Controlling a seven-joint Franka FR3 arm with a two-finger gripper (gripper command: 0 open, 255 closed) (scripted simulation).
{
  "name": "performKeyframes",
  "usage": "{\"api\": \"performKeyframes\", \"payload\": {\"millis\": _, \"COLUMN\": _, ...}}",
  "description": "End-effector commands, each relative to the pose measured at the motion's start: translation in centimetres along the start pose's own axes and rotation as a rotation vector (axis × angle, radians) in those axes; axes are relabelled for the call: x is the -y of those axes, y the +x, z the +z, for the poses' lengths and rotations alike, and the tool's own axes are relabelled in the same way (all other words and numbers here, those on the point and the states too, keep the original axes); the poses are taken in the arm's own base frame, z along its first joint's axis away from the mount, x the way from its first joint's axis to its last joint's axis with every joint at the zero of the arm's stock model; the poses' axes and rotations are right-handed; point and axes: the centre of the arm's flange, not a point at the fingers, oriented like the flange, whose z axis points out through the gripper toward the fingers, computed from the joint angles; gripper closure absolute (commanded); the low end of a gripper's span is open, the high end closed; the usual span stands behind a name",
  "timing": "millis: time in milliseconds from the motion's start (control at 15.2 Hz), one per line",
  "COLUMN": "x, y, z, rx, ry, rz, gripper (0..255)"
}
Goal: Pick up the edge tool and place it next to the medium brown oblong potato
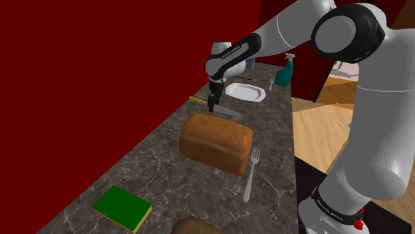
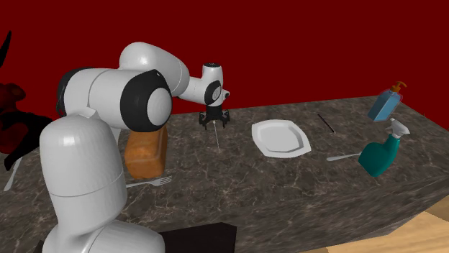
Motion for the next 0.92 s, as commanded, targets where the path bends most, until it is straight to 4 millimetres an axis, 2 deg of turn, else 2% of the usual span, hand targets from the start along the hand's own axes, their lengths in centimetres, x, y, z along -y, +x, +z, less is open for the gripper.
{"api": "performKeyframes", "payload": {"millis": 0, "x": -0.01, "y": 0.00, "z": 0.08, "rx": 0.000, "ry": 0.000, "rz": 0.000, "gripper": 0}}
{"api": "performKeyframes", "payload": {"millis": 198, "x": -0.01, "y": 0.00, "z": 0.08, "rx": 0.000, "ry": 0.000, "rz": 0.000, "gripper": 0}}
{"api": "performKeyframes", "payload": {"millis": 264, "x": -0.01, "y": 0.00, "z": 0.08, "rx": 0.000, "ry": 0.000, "rz": 0.000, "gripper": 255}}
{"api": "performKeyframes", "payload": {"millis": 858, "x": 0.00, "y": 0.00, "z": 0.08, "rx": 0.000, "ry": 0.000, "rz": 0.000, "gripper": 255}}
